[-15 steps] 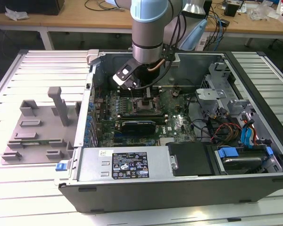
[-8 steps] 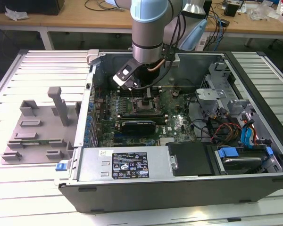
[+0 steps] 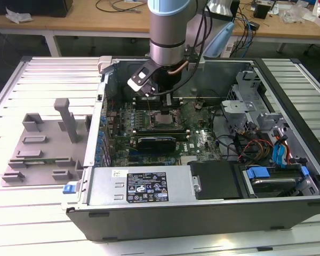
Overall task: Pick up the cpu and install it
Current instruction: 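Place the cpu into insertion slot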
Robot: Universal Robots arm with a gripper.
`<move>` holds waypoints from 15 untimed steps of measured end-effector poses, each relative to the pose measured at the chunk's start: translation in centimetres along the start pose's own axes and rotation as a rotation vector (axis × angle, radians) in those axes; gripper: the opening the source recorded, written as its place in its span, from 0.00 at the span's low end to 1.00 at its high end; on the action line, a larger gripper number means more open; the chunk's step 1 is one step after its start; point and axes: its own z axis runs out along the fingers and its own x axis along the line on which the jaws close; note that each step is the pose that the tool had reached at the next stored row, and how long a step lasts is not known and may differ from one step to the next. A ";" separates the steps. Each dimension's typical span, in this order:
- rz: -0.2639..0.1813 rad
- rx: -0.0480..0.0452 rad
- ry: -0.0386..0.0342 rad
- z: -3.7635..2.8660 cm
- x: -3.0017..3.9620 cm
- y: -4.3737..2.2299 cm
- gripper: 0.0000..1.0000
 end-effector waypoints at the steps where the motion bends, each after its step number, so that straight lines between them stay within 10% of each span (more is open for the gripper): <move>1: 0.000 -0.0001 0.0001 -0.39 0.00 0.02 0.11; 15: 0.000 -0.0001 -0.0001 -2.27 -0.24 0.09 0.11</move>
